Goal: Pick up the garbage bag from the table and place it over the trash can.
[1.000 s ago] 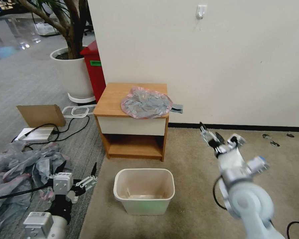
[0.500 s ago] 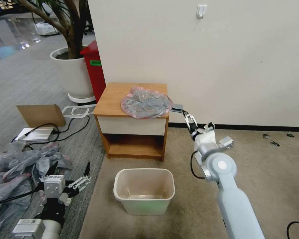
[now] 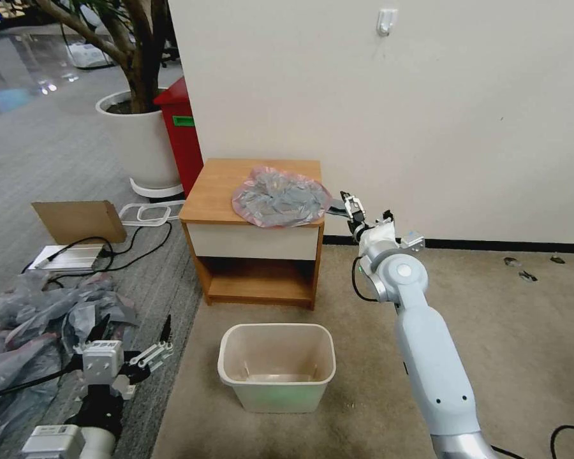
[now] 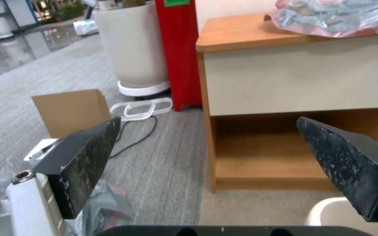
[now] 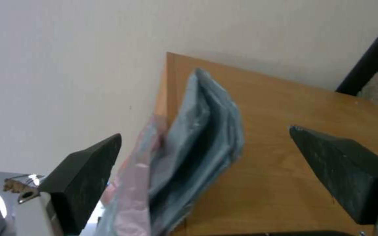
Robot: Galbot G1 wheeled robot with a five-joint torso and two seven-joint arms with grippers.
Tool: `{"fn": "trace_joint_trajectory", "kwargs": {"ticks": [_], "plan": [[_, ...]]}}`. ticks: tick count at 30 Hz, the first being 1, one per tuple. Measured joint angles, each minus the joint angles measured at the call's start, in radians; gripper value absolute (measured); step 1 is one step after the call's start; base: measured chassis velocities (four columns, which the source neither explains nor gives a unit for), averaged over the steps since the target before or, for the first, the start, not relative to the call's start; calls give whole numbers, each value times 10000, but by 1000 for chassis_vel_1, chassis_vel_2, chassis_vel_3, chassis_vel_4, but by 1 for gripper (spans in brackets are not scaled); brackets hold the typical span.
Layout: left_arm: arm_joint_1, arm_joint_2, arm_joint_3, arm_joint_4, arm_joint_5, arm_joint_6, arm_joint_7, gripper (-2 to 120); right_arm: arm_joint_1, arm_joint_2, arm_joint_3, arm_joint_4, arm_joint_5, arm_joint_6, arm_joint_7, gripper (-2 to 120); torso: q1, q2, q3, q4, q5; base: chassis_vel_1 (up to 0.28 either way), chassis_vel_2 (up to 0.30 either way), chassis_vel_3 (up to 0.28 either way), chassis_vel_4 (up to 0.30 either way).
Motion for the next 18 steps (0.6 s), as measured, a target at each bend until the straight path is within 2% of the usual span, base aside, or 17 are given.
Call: {"fn": "trace_joint_trajectory", "kwargs": {"ticks": [2,4,6,8,10,18], "plan": [[0,0,0,0,-2,0,0,100,12,13,0,-39,-6,6,-1,96,0,0,0,0,0,0,0,0,0],[0,-3,0,0,-10,0,0,100,30,55,-2,-135,-23,50,-21,89,0,0,0,0,1,0,0,0,0],[0,-4,2,0,-13,0,0,100,40,65,-2,-145,-26,63,-34,86,1,0,0,0,1,0,0,0,0],[-1,-8,10,0,-18,5,0,100,60,70,-2,-145,-33,78,-65,74,0,0,0,0,0,0,0,0,0],[-4,-10,21,0,-21,15,0,100,72,72,-2,-145,-35,83,-70,72,0,0,0,0,1,0,0,0,0],[-18,-23,62,0,-33,57,0,100,118,72,-30,-82,-44,164,-84,39,0,0,-1,0,1,0,0,0,0]]}}
